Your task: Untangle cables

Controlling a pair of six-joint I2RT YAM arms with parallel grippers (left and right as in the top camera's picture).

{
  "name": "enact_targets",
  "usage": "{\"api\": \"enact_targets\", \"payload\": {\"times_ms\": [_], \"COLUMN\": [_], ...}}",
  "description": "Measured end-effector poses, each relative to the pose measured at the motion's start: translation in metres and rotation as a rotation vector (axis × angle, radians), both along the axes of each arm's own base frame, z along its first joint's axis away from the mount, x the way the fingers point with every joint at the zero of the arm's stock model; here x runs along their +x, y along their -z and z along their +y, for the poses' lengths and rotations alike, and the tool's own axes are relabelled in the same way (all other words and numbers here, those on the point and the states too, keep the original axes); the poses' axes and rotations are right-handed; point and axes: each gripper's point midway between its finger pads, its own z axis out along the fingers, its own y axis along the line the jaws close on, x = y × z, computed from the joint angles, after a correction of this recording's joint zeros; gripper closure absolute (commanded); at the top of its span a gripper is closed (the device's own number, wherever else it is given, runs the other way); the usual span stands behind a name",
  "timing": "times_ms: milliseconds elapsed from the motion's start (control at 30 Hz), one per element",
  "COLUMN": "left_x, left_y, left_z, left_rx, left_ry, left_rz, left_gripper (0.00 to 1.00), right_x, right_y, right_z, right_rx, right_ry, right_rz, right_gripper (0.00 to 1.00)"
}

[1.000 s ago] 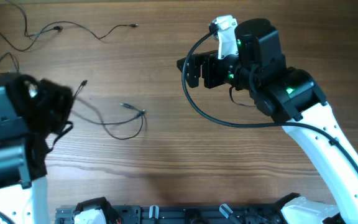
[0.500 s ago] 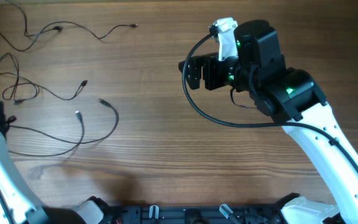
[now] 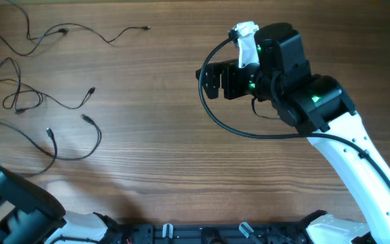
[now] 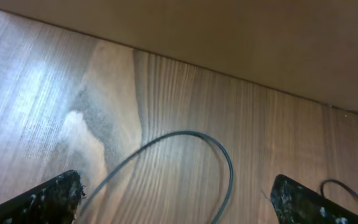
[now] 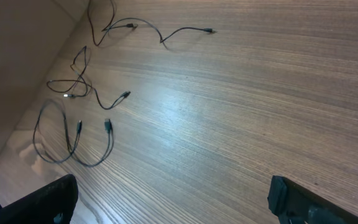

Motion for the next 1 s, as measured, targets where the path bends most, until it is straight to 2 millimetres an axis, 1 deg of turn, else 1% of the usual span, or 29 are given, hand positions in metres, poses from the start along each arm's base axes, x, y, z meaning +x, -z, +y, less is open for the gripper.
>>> {"api": "enact_targets", "payload": {"times_ms": [33, 67, 100, 133, 167, 200, 267, 300, 333, 367, 400, 433, 467, 533, 567, 633, 733, 800, 833, 900, 1000], "left_x": [0.004, 0.013, 0.019, 0.026, 0.033, 0.046, 0.066, 0.079, 0.087, 0.098, 0.106, 0.109, 0.111, 0.108, 0.104, 0.100, 0.090, 0.086, 0.086, 0.086, 0.078], "left_y": [0.002, 0.007, 0.011, 0.018, 0.026, 0.037, 0.042, 0.044, 0.046, 0.051, 0.059, 0.065, 0.071, 0.085, 0.096, 0.109, 0.133, 0.145, 0.146, 0.147, 0.149], "left_z": [-0.002, -0.008, -0.014, -0.025, -0.041, -0.072, -0.105, -0.124, -0.141, -0.165, -0.194, -0.211, -0.224, -0.243, -0.251, -0.255, -0.262, -0.271, -0.274, -0.282, -0.286], "left_rx": [-0.014, -0.055, -0.093, -0.148, -0.224, -0.335, -0.397, -0.412, -0.429, -0.442, -0.463, -0.475, -0.474, -0.482, -0.487, -0.499, -0.541, -0.565, -0.566, -0.569, -0.589], "left_ry": [0.022, 0.082, 0.129, 0.183, 0.245, 0.343, 0.461, 0.538, 0.597, 0.672, 0.752, 0.794, 0.835, 0.880, 0.893, 0.896, 0.891, 0.905, 0.914, 0.933, 0.935], "left_rz": [-0.007, -0.028, -0.036, -0.050, -0.056, -0.065, -0.054, -0.037, -0.022, 0.006, 0.040, 0.061, 0.084, 0.138, 0.179, 0.220, 0.291, 0.333, 0.339, 0.352, 0.382], "left_gripper": [0.08, 0.12, 0.12, 0.16, 0.18, 0.18, 0.12, 0.11, 0.14, 0.21, 0.23, 0.29, 0.31, 0.37, 0.37, 0.40, 0.40, 0.39, 0.39, 0.48, 0.51], "right_x": [0.000, 0.000, 0.000, 0.000, 0.001, 0.003, 0.004, 0.005, 0.005, 0.005, 0.005, 0.005, 0.005, 0.005, 0.005, 0.005, 0.005, 0.005, 0.005, 0.005, 0.005], "right_y": [0.000, 0.000, 0.000, 0.000, -0.002, -0.004, -0.006, -0.007, -0.007, -0.007, -0.007, -0.007, -0.007, -0.007, -0.007, -0.007, -0.007, -0.007, -0.007, -0.007, -0.007], "right_z": [0.000, 0.000, 0.000, 0.000, 0.001, 0.001, 0.002, 0.003, 0.003, 0.003, 0.002, 0.002, 0.002, 0.002, 0.002, 0.002, 0.002, 0.002, 0.002, 0.002, 0.002], "right_rx": [0.000, 0.000, 0.000, 0.001, 0.005, 0.010, 0.015, 0.018, 0.019, 0.018, 0.018, 0.017, 0.016, 0.016, 0.016, 0.017, 0.018, 0.020, 0.021, 0.021, 0.021], "right_ry": [0.000, 0.000, 0.000, 0.000, 0.000, 0.000, 0.000, 0.000, 0.000, 0.002, 0.002, 0.002, 0.002, 0.002, 0.002, 0.003, 0.003, 0.006, 0.007, 0.007, 0.007], "right_rz": [0.000, 0.000, 0.000, -0.002, -0.009, -0.018, -0.028, -0.033, -0.034, -0.034, -0.036, -0.034, -0.033, -0.033, -0.033, -0.032, -0.033, -0.030, -0.029, -0.029, -0.028], "right_gripper": [0.00, 0.00, 0.00, 0.00, 0.00, 0.00, 0.00, 0.00, 0.00, 0.00, 0.00, 0.00, 0.00, 0.00, 0.00, 0.00, 0.00, 0.00, 0.00, 0.00, 0.00]}}
